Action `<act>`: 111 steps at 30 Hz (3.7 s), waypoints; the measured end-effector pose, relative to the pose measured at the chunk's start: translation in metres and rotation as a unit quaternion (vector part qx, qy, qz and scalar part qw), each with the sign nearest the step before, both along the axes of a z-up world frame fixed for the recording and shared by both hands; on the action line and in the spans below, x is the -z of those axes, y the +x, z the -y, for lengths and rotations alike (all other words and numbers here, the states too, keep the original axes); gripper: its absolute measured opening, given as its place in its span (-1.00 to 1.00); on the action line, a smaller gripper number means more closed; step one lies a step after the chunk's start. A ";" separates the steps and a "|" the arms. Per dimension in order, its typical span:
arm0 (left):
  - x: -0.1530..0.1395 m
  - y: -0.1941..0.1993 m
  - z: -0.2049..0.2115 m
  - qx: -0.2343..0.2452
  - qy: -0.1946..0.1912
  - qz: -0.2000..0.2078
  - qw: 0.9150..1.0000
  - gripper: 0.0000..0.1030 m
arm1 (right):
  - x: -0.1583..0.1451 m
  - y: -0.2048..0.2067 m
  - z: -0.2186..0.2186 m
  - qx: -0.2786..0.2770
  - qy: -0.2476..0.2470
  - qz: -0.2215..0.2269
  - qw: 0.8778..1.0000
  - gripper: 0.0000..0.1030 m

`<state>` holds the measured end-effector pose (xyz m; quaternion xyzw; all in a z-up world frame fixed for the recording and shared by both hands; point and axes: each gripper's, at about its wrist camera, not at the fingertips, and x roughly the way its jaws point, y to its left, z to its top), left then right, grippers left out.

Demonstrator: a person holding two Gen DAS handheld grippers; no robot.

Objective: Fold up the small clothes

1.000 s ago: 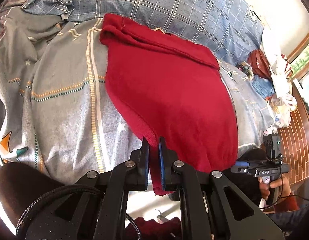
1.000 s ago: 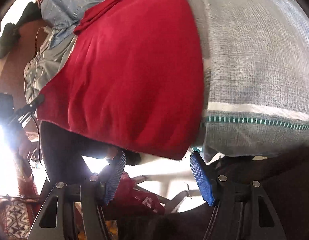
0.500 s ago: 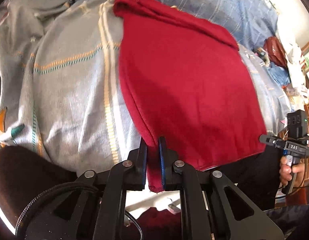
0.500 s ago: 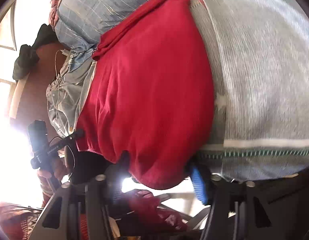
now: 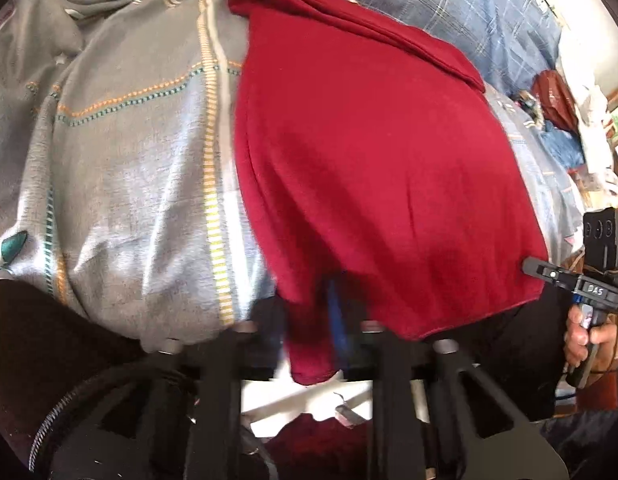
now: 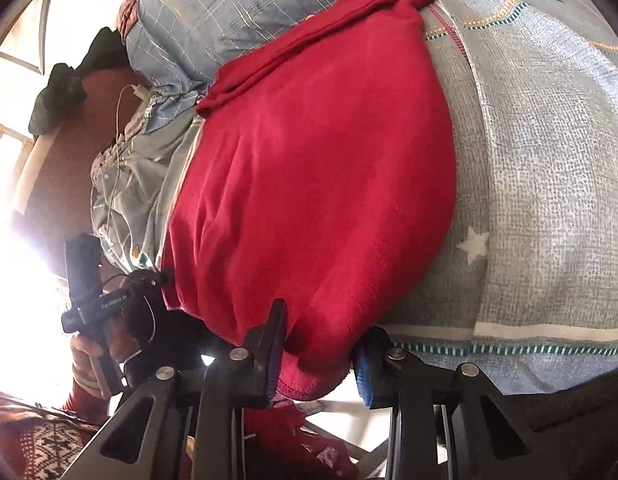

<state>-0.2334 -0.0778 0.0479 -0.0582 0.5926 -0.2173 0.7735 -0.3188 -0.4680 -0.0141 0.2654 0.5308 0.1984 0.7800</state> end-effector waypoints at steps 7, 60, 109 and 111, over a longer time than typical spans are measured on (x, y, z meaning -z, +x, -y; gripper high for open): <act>-0.027 0.011 -0.006 -0.002 -0.048 0.017 0.999 -0.86 | -0.037 0.003 -0.011 -0.017 -0.008 0.064 0.998 -0.73; -0.038 0.349 0.035 -0.131 -0.065 0.122 0.982 -0.39 | -0.035 0.342 0.070 0.176 -0.030 0.122 0.976 -0.16; -0.022 0.227 -0.028 -0.195 0.065 0.146 0.968 0.49 | -0.017 0.388 0.074 0.207 -0.277 0.029 0.938 -0.20; -0.018 0.228 -0.024 -0.192 0.058 0.151 0.968 0.49 | -0.027 0.379 0.069 0.210 -0.294 0.032 0.932 -0.20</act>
